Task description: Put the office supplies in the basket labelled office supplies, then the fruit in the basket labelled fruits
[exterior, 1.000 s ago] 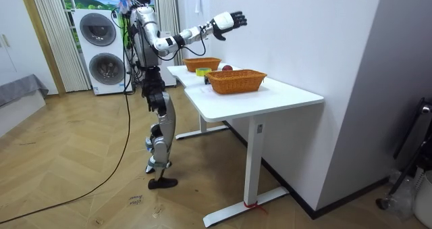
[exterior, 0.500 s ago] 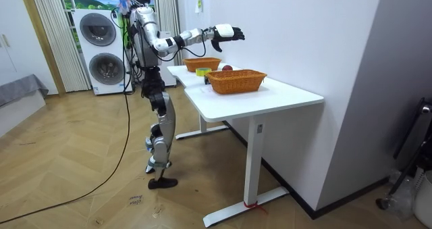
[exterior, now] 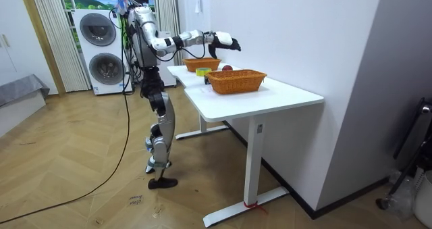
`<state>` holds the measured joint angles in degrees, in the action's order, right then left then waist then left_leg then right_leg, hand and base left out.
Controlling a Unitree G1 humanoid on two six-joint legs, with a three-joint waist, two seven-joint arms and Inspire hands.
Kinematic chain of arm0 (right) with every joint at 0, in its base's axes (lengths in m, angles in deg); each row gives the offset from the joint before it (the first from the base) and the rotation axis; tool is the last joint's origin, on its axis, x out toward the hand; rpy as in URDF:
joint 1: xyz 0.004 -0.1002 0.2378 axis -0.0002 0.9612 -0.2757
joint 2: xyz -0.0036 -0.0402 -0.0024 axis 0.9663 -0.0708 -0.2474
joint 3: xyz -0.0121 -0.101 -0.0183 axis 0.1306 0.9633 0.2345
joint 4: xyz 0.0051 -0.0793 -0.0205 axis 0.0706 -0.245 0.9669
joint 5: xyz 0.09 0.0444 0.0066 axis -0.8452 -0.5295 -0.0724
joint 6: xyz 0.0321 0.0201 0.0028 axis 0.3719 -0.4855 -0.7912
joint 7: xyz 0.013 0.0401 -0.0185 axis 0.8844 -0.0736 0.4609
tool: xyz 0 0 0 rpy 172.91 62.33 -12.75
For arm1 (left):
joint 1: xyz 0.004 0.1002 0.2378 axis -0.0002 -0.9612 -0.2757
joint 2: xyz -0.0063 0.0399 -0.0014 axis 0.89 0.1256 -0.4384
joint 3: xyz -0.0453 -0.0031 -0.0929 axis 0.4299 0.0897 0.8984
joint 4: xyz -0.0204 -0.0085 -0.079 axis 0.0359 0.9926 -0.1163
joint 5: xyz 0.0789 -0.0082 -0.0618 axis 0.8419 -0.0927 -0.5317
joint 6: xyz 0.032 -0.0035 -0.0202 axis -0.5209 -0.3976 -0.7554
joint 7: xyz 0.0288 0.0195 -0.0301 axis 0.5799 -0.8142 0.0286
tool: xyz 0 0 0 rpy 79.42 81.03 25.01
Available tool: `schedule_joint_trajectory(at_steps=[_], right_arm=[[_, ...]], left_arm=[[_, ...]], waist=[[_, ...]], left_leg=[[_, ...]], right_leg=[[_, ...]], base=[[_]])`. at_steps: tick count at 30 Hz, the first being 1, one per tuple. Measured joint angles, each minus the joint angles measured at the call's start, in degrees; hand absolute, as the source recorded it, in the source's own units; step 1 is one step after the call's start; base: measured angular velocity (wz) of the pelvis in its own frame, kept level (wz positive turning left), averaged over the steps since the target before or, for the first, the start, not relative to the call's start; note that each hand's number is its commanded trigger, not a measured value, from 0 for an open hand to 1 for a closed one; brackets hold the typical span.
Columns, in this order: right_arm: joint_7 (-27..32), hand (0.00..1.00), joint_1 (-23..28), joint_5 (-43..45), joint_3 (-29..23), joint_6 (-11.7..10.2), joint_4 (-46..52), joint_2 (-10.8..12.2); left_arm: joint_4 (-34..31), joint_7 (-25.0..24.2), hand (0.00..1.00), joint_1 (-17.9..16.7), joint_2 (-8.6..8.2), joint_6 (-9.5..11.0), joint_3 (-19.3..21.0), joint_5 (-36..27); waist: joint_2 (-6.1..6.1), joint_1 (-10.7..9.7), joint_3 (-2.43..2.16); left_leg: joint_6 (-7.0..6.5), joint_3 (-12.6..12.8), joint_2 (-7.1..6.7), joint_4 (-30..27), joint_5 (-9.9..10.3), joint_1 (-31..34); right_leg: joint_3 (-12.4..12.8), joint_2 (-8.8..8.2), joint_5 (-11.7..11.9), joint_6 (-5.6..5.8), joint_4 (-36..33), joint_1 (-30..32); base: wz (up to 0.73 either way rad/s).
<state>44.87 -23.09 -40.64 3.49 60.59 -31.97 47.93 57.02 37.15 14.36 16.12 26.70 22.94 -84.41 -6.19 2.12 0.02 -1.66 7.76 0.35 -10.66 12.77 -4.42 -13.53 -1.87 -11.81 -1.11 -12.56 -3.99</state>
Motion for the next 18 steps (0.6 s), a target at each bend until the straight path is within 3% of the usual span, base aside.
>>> schedule_joint_trajectory(at_steps=[8, 18], right_arm=[[-3.41, 0.0, 0.59, 0.03, 0.95, 2.0, -0.18, -0.02], [-7.15, 0.0, 2.34, 0.62, 6.11, 3.45, -2.87, -0.03]], left_arm=[[-0.05, 0.17, 0.0, 0.04, 0.39, -0.58, -0.51, 0.07], [0.22, 0.32, 0.0, 0.21, 1.39, -0.64, -3.32, -1.14]], waist=[[-0.26, -0.11, -0.16], [-0.82, 1.15, 0.09]], left_leg=[[0.0, -0.11, -0.01, 0.04, 0.0, 0.01], [-0.01, 0.17, 0.13, -0.19, 0.0, -0.26]], right_leg=[[-0.24, -0.04, 0.02, 0.04, 0.02, -0.01], [0.37, 0.1, 0.25, -0.07, 0.05, 0.01]], base=[[0.0], [-0.02]])
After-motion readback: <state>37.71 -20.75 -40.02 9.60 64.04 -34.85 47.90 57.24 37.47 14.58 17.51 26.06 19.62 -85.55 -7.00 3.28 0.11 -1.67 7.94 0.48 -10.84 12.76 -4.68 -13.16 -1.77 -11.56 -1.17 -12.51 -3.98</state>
